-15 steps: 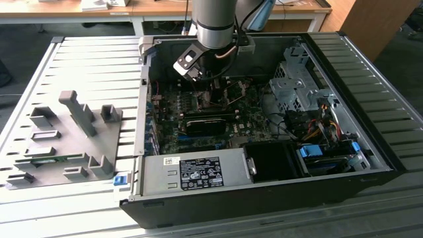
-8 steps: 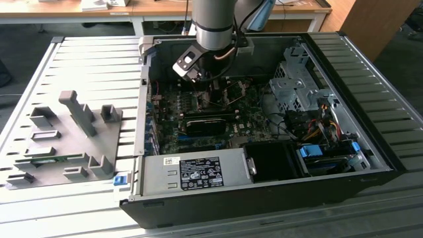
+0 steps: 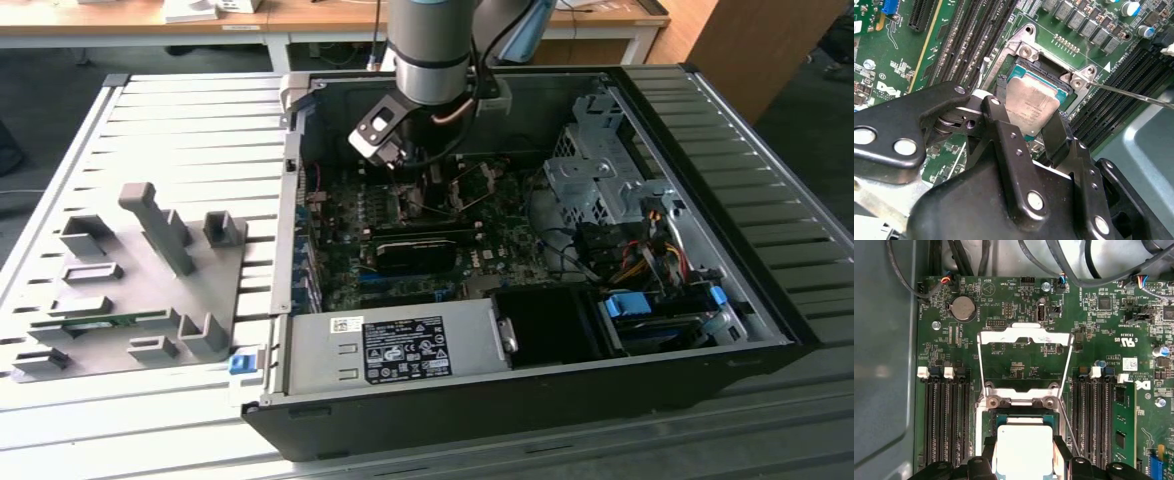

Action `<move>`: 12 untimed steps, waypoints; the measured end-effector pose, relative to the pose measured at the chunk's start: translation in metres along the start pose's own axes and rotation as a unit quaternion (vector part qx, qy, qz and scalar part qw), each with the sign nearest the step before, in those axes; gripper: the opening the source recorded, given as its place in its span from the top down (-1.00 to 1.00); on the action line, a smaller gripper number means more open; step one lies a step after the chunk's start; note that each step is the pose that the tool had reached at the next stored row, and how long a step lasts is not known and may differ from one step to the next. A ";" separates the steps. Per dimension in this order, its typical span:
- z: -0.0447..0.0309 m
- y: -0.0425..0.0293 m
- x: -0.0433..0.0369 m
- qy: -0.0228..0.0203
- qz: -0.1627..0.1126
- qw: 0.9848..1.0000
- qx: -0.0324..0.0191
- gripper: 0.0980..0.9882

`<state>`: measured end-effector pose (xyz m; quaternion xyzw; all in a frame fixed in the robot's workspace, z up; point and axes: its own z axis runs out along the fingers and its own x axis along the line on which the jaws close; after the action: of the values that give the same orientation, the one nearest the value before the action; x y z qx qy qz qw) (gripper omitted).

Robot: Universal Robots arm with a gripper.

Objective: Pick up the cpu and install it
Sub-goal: 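Place the cpu into insertion slot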

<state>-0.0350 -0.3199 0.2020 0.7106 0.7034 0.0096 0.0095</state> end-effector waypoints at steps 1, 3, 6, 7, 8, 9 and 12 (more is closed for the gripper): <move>0.0005 0.0000 0.0000 0.000 0.000 1.000 0.000 0.02; 0.0016 0.0000 0.0000 0.000 0.000 1.000 0.000 0.02; 0.0031 -0.0001 0.0002 0.000 0.000 1.000 0.000 0.02; 0.0034 -0.0001 0.0003 0.000 0.000 1.000 0.000 0.02; 0.0035 -0.0001 0.0004 0.000 0.000 1.000 0.000 0.02; 0.0035 -0.0001 0.0005 0.000 0.000 1.000 0.000 0.02; 0.0037 -0.0001 0.0016 0.000 0.000 1.000 0.000 0.02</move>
<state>-0.0350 -0.3183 0.1983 0.7107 0.7034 0.0096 0.0095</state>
